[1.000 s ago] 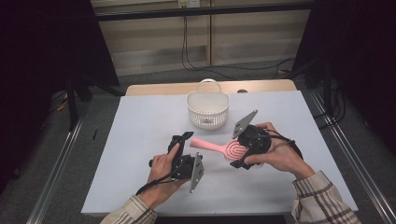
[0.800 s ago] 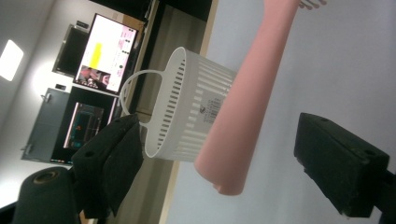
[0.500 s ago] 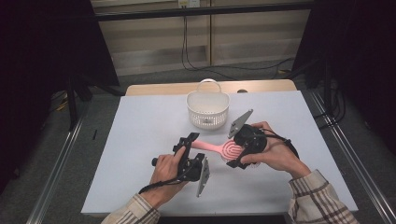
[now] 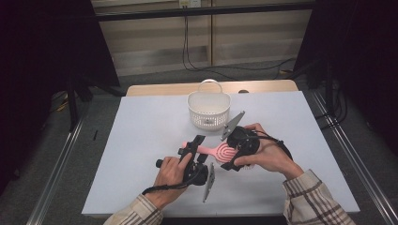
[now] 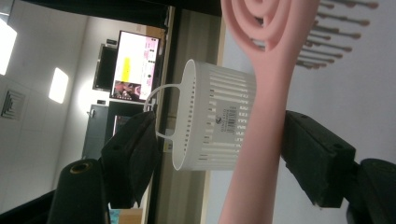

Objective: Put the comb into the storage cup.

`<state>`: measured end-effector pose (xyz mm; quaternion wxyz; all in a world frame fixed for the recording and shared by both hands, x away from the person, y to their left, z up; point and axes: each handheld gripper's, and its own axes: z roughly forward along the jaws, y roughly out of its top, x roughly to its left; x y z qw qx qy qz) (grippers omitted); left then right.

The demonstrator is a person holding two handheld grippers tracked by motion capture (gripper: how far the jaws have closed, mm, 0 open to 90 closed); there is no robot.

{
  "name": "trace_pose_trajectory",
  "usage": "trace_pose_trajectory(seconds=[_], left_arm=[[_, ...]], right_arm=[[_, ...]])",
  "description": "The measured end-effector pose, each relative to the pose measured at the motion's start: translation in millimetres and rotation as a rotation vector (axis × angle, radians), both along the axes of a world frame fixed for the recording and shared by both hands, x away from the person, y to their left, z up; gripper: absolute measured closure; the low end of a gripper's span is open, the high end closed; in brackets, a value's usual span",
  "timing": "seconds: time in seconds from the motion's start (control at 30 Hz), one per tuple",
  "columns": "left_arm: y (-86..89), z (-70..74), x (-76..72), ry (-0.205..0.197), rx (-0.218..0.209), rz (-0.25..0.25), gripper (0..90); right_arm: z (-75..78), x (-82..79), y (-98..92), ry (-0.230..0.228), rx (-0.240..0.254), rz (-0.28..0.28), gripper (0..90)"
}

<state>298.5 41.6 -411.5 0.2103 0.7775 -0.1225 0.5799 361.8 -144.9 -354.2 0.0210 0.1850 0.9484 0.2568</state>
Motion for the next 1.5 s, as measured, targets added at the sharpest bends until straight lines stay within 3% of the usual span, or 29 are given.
trace_pose_trajectory(seconds=[0.3,0.37,0.43,0.7,0.97,1.07,1.13,1.23,1.33,1.37,1.5], left_arm=[[-4.6,-5.0,-3.0,-0.002,0.042,-0.002,44.8],[-5.9,-7.2,-3.7,-0.018,0.051,-0.003,46.0],[-7.4,-7.6,-3.2,0.001,0.059,-0.003,51.3],[-7.8,-7.5,-2.7,0.009,0.048,0.012,65.9],[-8.1,-7.2,-2.4,0.011,0.028,0.022,71.9],[-9.8,-9.0,-1.7,0.031,0.011,0.036,73.2],[-10.8,-8.3,-0.3,0.056,0.029,0.035,75.8],[-10.3,-9.0,-1.6,0.029,0.016,0.037,78.6],[-10.9,-10.4,0.2,0.034,0.036,0.034,79.7],[-10.9,-11.9,1.2,0.028,0.02,0.032,79.8],[-11.1,-11.8,2.3,0.039,0.034,0.023,80.1]], right_arm=[[0.0,1.5,6.5,0.005,0.003,0.008,19.8],[0.0,1.6,7.5,0.01,0.007,0.008,19.8],[0.2,2.2,9.8,0.015,0.008,0.008,19.8],[-0.6,5.2,16.7,0.019,0.018,0.014,19.8],[1.1,7.0,16.8,0.03,0.03,0.001,19.8],[0.1,7.1,17.3,0.025,0.027,0.002,19.8],[-1.0,7.4,18.2,0.018,0.012,0.003,19.7],[-0.8,9.1,15.6,0.028,0.031,0.007,19.7],[-1.7,10.5,15.0,0.045,0.041,-0.002,19.6],[-2.2,10.6,15.4,0.047,0.035,-0.01,19.6],[-4.5,13.9,13.7,0.058,0.053,-0.006,19.4]])
